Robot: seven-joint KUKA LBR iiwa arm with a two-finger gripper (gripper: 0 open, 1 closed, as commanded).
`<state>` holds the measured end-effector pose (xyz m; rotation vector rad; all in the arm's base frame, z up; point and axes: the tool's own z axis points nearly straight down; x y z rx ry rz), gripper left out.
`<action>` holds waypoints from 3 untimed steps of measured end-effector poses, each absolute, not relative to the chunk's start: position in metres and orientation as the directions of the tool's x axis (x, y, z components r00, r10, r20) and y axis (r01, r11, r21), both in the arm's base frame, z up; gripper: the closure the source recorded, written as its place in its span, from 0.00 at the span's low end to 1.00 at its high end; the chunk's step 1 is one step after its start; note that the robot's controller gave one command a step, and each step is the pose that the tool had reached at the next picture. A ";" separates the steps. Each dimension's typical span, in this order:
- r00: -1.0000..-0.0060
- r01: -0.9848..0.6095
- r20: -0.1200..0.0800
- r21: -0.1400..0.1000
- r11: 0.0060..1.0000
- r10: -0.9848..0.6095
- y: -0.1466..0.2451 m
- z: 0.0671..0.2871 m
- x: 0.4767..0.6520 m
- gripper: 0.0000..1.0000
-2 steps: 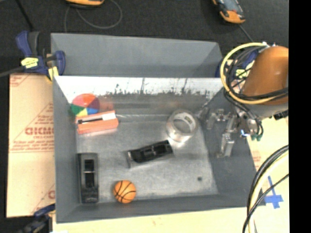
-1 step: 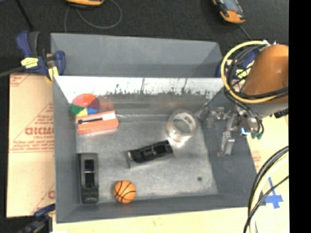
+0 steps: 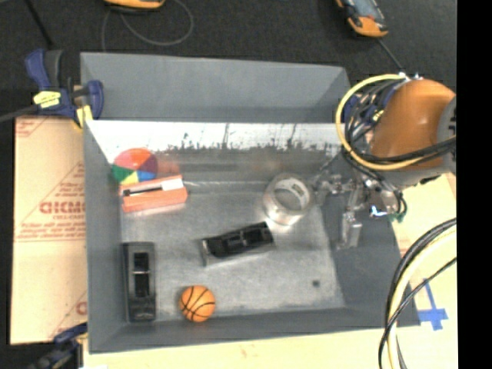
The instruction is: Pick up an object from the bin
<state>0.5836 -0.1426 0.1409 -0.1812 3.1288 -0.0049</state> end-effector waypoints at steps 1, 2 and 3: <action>-0.960 -0.278 0.000 0.000 0.960 -0.278 -0.138 0.126 0.590 0.00; -0.940 -0.342 -0.003 -0.002 0.940 -0.342 -0.129 0.133 0.592 0.00; -0.848 -0.529 -0.017 -0.014 0.849 -0.529 -0.124 0.081 0.604 0.00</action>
Offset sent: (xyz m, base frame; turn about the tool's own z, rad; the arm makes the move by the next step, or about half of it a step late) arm 0.0070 0.0147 -0.0089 -0.2366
